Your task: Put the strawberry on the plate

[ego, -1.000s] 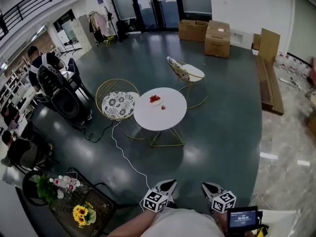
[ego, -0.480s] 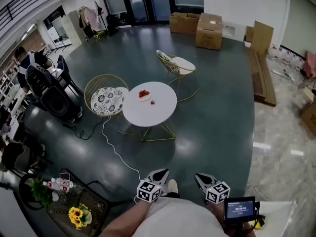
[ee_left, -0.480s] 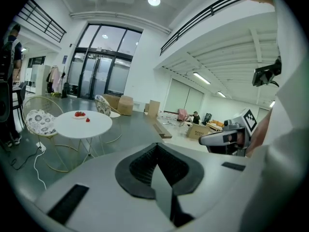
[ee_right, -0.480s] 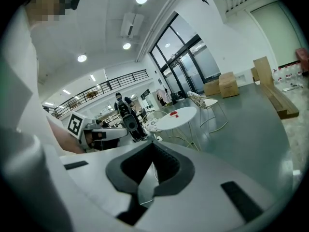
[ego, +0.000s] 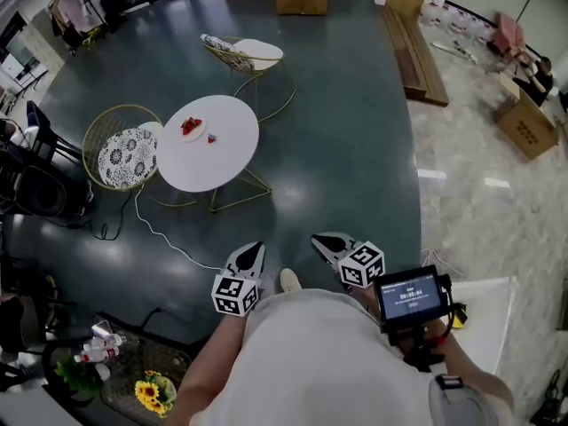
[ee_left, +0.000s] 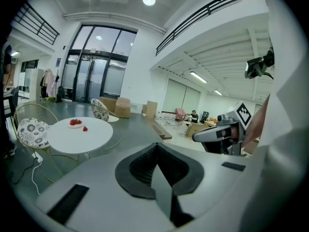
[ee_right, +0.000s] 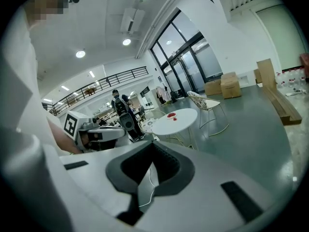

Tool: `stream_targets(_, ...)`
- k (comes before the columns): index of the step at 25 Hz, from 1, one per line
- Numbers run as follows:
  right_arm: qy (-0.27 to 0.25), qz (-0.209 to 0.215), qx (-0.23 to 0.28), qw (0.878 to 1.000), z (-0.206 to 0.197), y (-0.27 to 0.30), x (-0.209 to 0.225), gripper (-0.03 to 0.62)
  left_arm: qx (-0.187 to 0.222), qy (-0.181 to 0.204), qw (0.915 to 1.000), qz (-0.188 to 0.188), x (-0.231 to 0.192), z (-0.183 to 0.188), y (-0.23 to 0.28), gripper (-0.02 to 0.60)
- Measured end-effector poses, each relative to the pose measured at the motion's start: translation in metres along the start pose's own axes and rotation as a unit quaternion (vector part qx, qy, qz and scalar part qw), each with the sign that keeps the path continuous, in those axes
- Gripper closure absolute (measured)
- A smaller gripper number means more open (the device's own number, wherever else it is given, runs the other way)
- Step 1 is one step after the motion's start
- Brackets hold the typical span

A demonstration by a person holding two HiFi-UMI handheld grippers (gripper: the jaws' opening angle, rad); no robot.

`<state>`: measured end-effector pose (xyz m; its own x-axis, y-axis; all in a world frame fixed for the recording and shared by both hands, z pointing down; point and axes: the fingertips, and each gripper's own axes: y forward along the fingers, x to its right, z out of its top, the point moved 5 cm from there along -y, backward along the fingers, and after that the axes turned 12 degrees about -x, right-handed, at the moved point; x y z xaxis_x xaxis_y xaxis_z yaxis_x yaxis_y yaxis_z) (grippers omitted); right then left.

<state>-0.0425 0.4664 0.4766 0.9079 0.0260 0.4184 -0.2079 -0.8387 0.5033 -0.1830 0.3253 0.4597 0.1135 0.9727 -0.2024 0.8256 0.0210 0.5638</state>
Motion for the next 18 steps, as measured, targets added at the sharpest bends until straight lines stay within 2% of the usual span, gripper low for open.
stream_targets(6, -0.015, 0.007, -0.015, 1.000, 0.037, 0.042, 0.009, 0.586, 0.004, -0.020, 0.9998, 0.005, -0.047, 0.013, 0.009, 0.575)
stream_targets(12, -0.009, 0.008, -0.002, 1.000, 0.070, 0.072, 0.019, 0.586, -0.004, -0.021, 0.9997, 0.006, -0.077, 0.020, 0.011, 0.575)
stream_targets(18, -0.009, 0.023, -0.021, 0.999, 0.077, 0.089, 0.024, 0.586, -0.010, -0.043, 0.9989, 0.018, -0.089, 0.017, 0.012, 0.575)
